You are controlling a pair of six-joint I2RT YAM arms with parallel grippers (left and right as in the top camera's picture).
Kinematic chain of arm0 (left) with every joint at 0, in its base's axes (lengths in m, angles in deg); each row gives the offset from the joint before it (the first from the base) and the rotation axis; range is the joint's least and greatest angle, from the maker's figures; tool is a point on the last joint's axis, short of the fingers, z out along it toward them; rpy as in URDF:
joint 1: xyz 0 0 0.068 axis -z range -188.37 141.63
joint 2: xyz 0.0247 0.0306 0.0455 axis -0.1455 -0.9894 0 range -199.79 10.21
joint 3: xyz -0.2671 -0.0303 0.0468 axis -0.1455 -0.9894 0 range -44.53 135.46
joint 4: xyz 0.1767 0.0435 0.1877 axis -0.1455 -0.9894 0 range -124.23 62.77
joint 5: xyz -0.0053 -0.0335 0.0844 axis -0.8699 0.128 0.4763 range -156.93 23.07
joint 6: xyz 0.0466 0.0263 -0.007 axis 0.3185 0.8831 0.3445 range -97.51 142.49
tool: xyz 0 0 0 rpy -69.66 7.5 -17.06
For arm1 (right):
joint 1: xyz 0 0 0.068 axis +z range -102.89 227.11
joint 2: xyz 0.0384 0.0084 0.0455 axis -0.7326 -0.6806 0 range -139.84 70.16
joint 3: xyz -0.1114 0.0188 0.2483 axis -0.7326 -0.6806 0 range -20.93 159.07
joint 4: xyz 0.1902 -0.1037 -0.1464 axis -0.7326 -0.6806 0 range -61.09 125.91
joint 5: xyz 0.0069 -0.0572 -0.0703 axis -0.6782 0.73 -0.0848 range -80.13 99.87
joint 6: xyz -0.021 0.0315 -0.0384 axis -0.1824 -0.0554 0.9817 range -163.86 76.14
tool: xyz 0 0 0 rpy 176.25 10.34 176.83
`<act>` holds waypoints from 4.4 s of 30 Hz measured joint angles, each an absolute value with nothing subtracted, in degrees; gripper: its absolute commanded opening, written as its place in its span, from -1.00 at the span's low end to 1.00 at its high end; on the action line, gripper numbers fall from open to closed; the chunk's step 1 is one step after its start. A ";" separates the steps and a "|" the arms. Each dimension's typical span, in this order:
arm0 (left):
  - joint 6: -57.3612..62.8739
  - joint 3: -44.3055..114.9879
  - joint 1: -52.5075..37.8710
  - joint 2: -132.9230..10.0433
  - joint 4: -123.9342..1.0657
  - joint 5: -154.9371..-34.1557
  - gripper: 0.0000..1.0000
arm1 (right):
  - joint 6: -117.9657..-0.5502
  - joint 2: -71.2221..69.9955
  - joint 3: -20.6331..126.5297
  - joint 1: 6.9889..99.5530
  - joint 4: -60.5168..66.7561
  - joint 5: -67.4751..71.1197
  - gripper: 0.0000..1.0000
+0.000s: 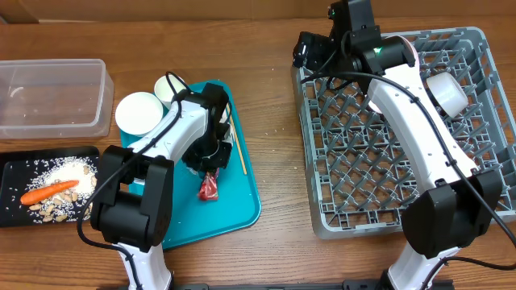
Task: Sort waste into correct bins and load items into the dishwasher rack
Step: 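Grasp the red snack wrapper with the left gripper, then carry the wrapper left and drop it into the clear plastic bin, then move the left gripper back to the white tissue on the tray, then grasp the crumpled white tissue with the left gripper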
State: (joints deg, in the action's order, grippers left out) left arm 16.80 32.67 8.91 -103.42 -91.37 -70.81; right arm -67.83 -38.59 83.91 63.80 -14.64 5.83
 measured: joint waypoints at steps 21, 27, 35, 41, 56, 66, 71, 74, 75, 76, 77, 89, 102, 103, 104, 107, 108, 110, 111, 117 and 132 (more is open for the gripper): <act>10.90 57.77 5.81 -103.57 -116.96 -61.41 -0.92 | -67.85 -38.59 83.91 63.80 -14.66 5.83 1.00; 6.90 66.12 -4.82 -103.55 -117.07 -58.74 -0.92 | -67.83 -38.59 83.91 63.80 -14.66 5.81 1.00; 5.39 70.27 -20.38 -103.57 -108.28 -63.23 -0.92 | -67.83 -38.59 83.91 63.80 -14.68 5.81 1.00; 4.80 70.29 -26.67 -103.55 -94.43 -66.13 -0.92 | -67.83 -38.59 83.91 63.80 -14.68 5.83 1.00; 1.39 70.38 -38.28 -109.30 -78.45 -64.62 1.00 | -67.83 -38.59 83.91 63.80 -14.66 5.83 1.00; 0.98 70.60 -40.60 -109.82 -80.35 -66.42 1.00 | -67.85 -38.59 83.91 63.80 -14.68 5.83 1.00; 1.74 70.84 -38.85 -104.53 -87.63 -78.92 1.00 | -67.85 -38.59 83.91 63.80 -14.64 5.83 1.00; 4.60 71.82 -34.69 -101.60 -93.55 -86.98 0.95 | -67.80 -38.59 83.91 63.80 -14.66 5.81 1.00; 5.61 71.91 -33.05 -101.10 -95.08 -88.43 0.94 | -67.83 -38.59 83.91 63.80 -14.68 5.83 1.00; 6.94 72.00 -30.80 -100.79 -97.03 -89.61 0.93 | -67.83 -38.59 83.91 63.82 -14.66 5.83 1.00; 8.19 72.00 -28.27 -100.77 -98.97 -90.33 0.94 | -67.83 -38.59 83.91 63.80 -14.68 5.83 1.00; 0.69 66.29 -2.50 -105.78 -106.10 -76.32 1.00 | -67.85 -38.59 83.91 63.80 -14.66 5.81 1.00; -9.17 49.55 -0.20 -107.24 -89.23 -71.09 1.00 | -67.85 -38.59 83.91 63.82 -14.68 5.81 1.00; -9.39 48.39 -0.18 -107.24 -87.85 -70.96 1.00 | -67.85 -38.59 83.91 63.80 -14.66 5.83 1.00; -9.60 47.36 -0.18 -107.26 -86.67 -70.92 1.00 | -67.85 -38.59 83.91 63.80 -14.66 5.81 1.00; -10.17 44.39 -0.07 -107.26 -83.06 -70.92 0.99 | -67.83 -38.59 83.91 63.80 -14.66 5.85 1.00; -10.24 43.76 0.08 -107.26 -82.27 -70.92 1.00 | -67.85 -38.59 83.91 63.80 -14.66 5.81 1.00; -10.30 42.86 0.41 -107.28 -81.03 -70.90 0.96 | -67.83 -38.59 83.91 63.82 -14.68 5.83 1.00; -10.43 42.58 0.69 -107.28 -80.57 -70.79 0.96 | -67.80 -38.59 83.91 63.80 -14.68 5.81 1.00; -10.48 42.05 3.27 -107.44 -79.46 -69.30 0.90 | -67.83 -38.59 83.91 63.80 -14.64 5.83 1.00; -9.73 42.05 4.04 -110.87 -79.41 -64.51 0.55 | -67.80 -38.59 83.91 63.80 -14.66 5.81 1.00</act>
State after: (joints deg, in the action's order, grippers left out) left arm -9.73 42.05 4.04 -110.87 -79.41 -64.51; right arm -67.80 -38.59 83.91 63.80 -14.66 5.81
